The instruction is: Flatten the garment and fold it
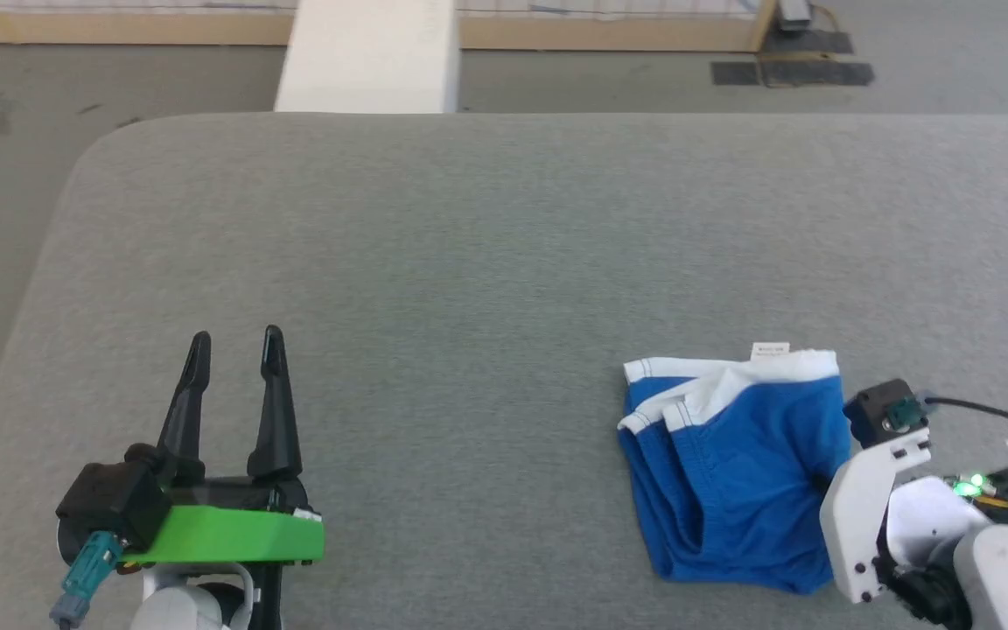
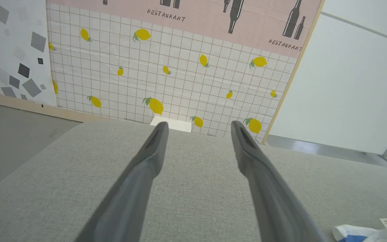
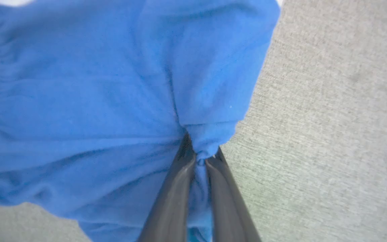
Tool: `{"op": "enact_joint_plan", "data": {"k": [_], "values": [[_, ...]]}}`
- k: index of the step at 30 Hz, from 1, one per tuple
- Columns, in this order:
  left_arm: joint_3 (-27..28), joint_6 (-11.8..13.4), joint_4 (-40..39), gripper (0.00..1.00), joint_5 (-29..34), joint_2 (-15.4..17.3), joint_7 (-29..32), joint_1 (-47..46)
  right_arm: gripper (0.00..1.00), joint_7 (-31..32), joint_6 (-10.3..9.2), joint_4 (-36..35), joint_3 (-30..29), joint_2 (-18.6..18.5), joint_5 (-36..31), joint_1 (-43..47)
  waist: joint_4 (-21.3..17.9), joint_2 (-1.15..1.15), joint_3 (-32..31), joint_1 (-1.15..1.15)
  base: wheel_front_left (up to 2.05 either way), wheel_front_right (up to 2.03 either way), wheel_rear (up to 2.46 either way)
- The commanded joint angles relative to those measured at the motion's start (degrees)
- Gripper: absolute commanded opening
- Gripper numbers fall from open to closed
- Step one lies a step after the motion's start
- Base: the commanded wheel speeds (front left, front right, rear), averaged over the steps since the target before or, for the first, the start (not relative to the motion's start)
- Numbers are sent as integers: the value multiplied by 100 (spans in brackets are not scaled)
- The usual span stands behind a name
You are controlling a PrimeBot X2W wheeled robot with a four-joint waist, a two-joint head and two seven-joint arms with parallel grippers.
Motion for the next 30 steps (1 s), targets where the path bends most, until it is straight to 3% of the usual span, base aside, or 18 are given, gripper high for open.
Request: {"op": "enact_joint_plan", "data": {"k": [1, 10, 16, 17, 23, 30], "values": [[29, -41, -19, 100, 24, -13, -25, 74, 0, 18, -12, 4, 131, -198, 68, -125, -380, 0, 127, 0, 0, 0, 0], [25, -135, -52, 100, 272, 14, -25, -243, 0, -135, -12, 157, 922, -785, 579, -897, -1658, 0, 610, 0, 0, 0, 0], [2, -182, -2, 100, 399, 201, -25, -505, 0, -457, -12, 732, 1388, -880, 784, -1527, -2473, 0, 913, 0, 0, 0, 0], [-6, -192, -14, 100, 448, 303, -25, -596, 0, -686, -12, 1128, 1486, -866, 852, -1866, -2743, 0, 1079, 0, 0, 0, 0], [65, -157, -153, 100, 550, 503, 26, -723, 0, -1188, -12, 1915, 1388, -951, 882, -2461, -2826, 0, 1473, 0, 0, 0, 0], [295, -26, -622, 100, 626, 772, 295, -751, 0, -1690, -12, 2754, 853, -1303, 785, -2976, -2479, 0, 2002, 0, 0, 0, 0]]}}
